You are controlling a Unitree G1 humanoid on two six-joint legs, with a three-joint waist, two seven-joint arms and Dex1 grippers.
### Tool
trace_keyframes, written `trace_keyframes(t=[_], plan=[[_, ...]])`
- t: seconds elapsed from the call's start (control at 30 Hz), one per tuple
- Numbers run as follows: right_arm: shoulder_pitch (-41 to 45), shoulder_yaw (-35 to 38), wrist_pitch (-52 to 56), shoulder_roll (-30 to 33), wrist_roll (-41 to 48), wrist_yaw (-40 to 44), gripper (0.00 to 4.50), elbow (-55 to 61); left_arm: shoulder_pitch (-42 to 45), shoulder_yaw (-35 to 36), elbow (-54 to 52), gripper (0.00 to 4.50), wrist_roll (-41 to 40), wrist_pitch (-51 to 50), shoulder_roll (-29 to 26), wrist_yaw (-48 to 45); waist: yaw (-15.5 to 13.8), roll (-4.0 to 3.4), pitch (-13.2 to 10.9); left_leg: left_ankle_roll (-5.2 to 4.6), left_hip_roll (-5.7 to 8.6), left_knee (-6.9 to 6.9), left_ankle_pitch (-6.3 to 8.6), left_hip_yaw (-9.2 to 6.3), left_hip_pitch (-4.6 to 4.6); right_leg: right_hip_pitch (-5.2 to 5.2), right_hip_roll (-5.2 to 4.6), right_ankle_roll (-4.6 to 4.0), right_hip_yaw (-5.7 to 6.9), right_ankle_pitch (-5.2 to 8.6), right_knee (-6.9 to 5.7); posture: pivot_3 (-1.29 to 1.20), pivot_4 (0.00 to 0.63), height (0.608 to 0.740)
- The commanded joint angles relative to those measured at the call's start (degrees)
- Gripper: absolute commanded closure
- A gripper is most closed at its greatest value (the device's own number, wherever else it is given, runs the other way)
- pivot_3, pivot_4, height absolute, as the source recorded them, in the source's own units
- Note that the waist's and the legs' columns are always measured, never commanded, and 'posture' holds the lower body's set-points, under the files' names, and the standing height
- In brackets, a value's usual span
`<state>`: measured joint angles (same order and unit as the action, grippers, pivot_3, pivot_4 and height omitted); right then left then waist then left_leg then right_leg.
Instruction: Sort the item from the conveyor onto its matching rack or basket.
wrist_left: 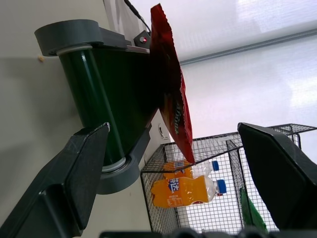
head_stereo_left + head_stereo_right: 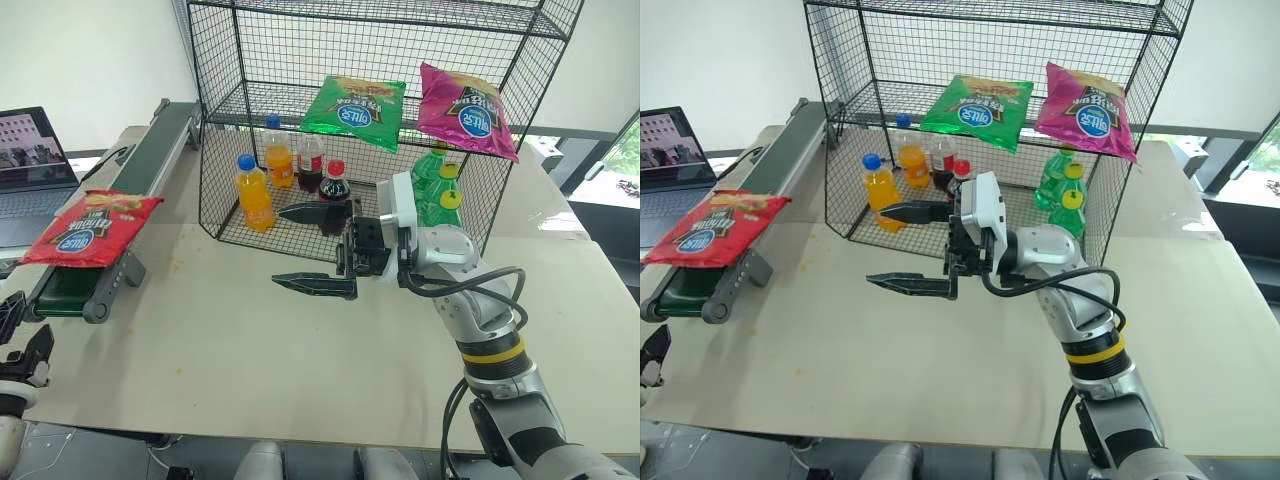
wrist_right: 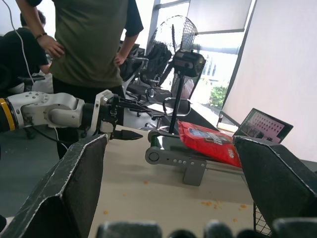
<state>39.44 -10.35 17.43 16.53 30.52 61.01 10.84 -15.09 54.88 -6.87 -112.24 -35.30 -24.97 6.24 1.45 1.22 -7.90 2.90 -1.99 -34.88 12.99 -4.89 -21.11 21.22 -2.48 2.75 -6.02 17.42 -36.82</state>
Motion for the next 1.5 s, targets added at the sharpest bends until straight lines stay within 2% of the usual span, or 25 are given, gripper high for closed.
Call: trace_keyframes(t=[0.03,0.43,0.53,0.6,0.8,0.9,1.07,1.17,1.33,1.5], plan=[[0.82,1.47,-1.19,-0.42,1.61,0.00,0.00,2.61,-0.34,0.36,-1.01,0.05,-0.21,-0.21,-1.45,-1.29,-0.01,0.00,0.00,0.00,0.00,0.01,0.00,0.00,0.00,0.00,0.00,0.00,0.00,0.00,0.00,0.00,0.150,0.740],[0.82,1.57,-1.43,-0.98,1.42,-0.36,0.00,2.51,-0.15,0.34,-0.12,0.05,1.37,-0.23,-3.39,-3.06,0.04,-0.02,-0.02,0.01,0.00,0.04,0.00,0.01,0.00,0.01,0.00,-0.01,0.00,0.01,0.04,0.00,0.150,0.740],[0.78,1.63,-1.44,-1.01,1.31,-0.59,0.00,2.56,0.07,0.49,0.35,0.88,1.83,-0.17,-3.67,-3.24,0.06,-0.02,-0.02,0.01,-0.01,0.06,0.00,0.00,0.00,0.02,0.00,-0.01,0.00,0.01,0.05,0.00,0.150,0.740],[0.79,1.74,-1.34,-0.97,1.34,-0.79,0.00,2.62,0.13,0.50,0.35,1.65,1.91,-0.25,-3.72,-3.32,0.09,-0.02,-0.02,0.01,-0.01,0.06,0.00,0.01,0.00,0.02,0.00,-0.02,0.00,0.01,0.05,0.00,0.150,0.740],[0.64,2.06,-0.92,-0.84,1.32,-1.89,0.00,3.01,0.90,0.04,-0.60,4.48,1.33,-0.32,-4.09,-2.69,0.10,-0.02,-0.02,0.01,-0.01,0.07,0.00,0.00,-0.01,0.03,0.00,-0.02,0.00,0.01,0.05,0.00,0.150,0.740],[0.50,3.01,-0.56,-0.85,0.81,-4.52,0.00,3.39,3.02,-1.44,-5.80,4.48,-0.56,-1.04,-6.17,-1.43,-0.04,0.01,-0.05,0.01,-0.01,0.06,0.00,0.00,-0.02,0.03,0.00,-0.02,0.00,0.01,0.06,0.00,0.150,0.740],[-0.41,5.07,-0.59,-1.10,-1.00,-11.67,0.00,5.71,11.73,-5.88,-13.86,4.48,-0.76,-5.87,-10.59,-1.64,-0.62,0.03,-0.12,0.13,0.02,0.05,-0.07,-0.11,-0.10,0.02,-0.03,-0.02,0.12,0.00,0.09,0.00,0.150,0.740],[-0.58,7.24,-1.06,-1.23,-2.65,-17.56,0.00,8.46,23.45,-12.37,-15.51,4.48,-0.76,-8.55,-13.38,-1.41,-0.68,0.00,-0.14,0.14,0.03,0.07,-0.07,-0.09,-0.10,0.02,-0.04,-0.02,0.11,-0.01,0.11,0.00,0.150,0.740],[-0.99,9.66,-0.73,-1.08,-4.96,-24.77,0.00,12.21,44.44,-22.39,-10.29,4.48,-0.76,-12.07,-11.89,0.40,-0.49,-0.03,-0.16,0.19,0.04,0.09,-0.12,-0.31,-0.21,0.04,-0.01,-0.04,0.35,-0.02,0.11,0.00,0.150,0.740],[-2.85,10.70,0.61,0.20,-6.68,-29.75,0.00,16.40,62.51,-30.30,4.20,4.48,0.11,-10.96,-8.59,1.17,-0.17,-0.07,-0.17,0.18,0.05,0.11,-0.12,-0.37,-0.21,0.06,0.01,-0.03,0.45,-0.02,0.06,0.00,0.150,0.740]])
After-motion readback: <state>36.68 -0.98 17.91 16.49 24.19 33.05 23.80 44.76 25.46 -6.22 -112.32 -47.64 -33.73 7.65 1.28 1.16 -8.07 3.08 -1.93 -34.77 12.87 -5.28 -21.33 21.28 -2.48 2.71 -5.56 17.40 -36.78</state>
